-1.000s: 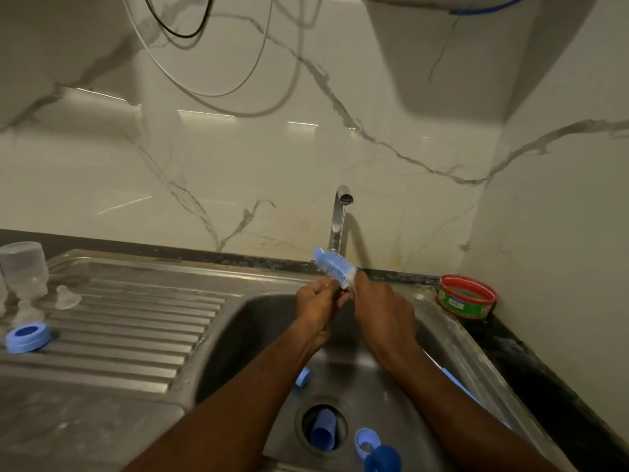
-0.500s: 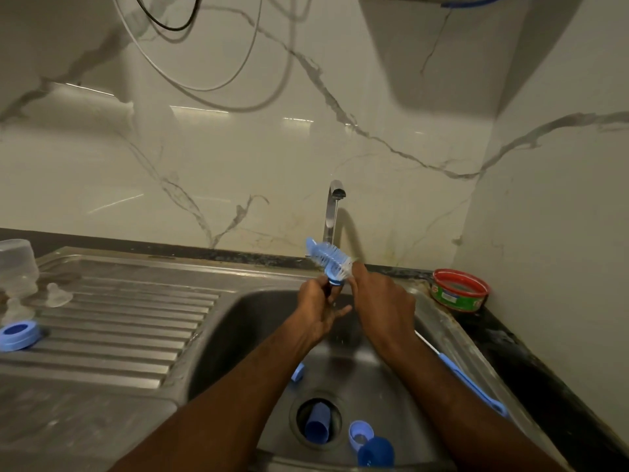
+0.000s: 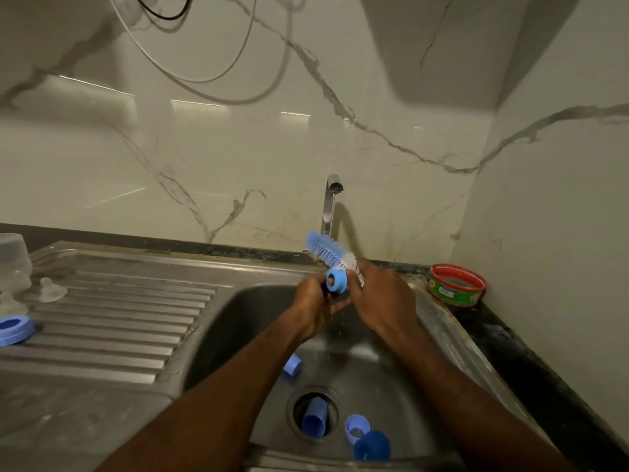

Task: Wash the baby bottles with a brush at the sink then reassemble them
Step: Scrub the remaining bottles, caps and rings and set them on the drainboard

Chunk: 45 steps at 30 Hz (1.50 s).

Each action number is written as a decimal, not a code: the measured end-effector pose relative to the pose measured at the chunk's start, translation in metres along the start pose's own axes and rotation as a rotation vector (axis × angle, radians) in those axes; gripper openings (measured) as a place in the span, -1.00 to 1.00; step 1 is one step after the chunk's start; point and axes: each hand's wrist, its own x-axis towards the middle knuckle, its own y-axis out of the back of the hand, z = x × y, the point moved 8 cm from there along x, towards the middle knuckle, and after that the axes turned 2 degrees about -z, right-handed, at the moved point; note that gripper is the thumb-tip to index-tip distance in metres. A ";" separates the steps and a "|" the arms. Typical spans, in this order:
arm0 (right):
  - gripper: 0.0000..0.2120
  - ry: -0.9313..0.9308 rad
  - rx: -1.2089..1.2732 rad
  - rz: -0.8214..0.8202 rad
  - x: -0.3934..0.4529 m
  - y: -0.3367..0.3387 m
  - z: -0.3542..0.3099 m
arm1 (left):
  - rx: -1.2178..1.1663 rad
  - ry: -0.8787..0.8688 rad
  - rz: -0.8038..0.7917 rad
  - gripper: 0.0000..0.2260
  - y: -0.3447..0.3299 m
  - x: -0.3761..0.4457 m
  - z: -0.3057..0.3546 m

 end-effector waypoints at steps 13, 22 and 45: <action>-0.70 0.030 -0.250 0.035 0.000 0.017 0.019 | 0.052 -0.030 0.018 -0.70 0.026 0.013 0.010; -0.69 -0.017 -0.208 0.007 -0.007 0.009 0.062 | 0.609 -0.282 -0.045 -0.61 0.036 0.025 0.022; -0.60 0.111 -0.206 -0.116 -0.008 -0.003 0.035 | 0.741 -0.374 0.047 -0.61 0.044 0.019 0.039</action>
